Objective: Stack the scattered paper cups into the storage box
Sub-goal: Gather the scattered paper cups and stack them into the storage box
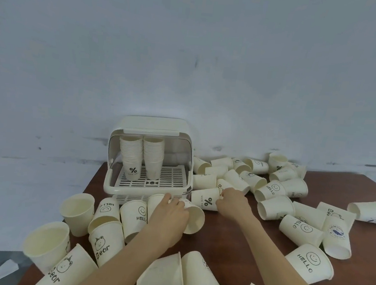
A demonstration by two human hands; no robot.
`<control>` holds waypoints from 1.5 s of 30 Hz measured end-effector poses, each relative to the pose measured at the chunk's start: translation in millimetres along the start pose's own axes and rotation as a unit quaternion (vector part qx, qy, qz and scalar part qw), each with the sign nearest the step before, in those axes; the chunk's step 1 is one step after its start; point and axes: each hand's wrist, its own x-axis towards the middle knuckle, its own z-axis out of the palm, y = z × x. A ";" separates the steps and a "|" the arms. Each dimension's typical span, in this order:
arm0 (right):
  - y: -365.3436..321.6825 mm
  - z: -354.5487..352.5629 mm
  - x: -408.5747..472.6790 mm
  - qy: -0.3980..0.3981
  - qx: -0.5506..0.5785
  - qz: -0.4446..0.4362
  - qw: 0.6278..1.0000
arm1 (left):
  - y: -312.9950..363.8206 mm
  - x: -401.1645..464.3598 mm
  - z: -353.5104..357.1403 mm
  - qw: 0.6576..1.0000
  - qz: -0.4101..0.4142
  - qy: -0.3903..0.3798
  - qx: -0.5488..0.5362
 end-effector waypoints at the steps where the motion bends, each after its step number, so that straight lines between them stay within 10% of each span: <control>1: -1.1 1.8 1.7 -0.005 -0.001 0.002 1.000 | -0.2 0.4 -1.5 1.000 -0.002 0.009 -0.009; 13: -13.1 7.4 3.8 -0.028 0.108 0.041 0.993 | -15.3 -15.6 -22.8 0.983 -0.043 0.104 -0.148; 24: -40.8 -22.0 -14.0 0.168 -0.043 -0.088 0.981 | -89.0 -18.1 -39.3 0.915 -0.195 0.248 -0.251; 45: -151.8 68.7 15.0 0.152 -0.194 -0.277 0.929 | -152.6 7.0 68.9 0.943 -0.309 0.058 -0.106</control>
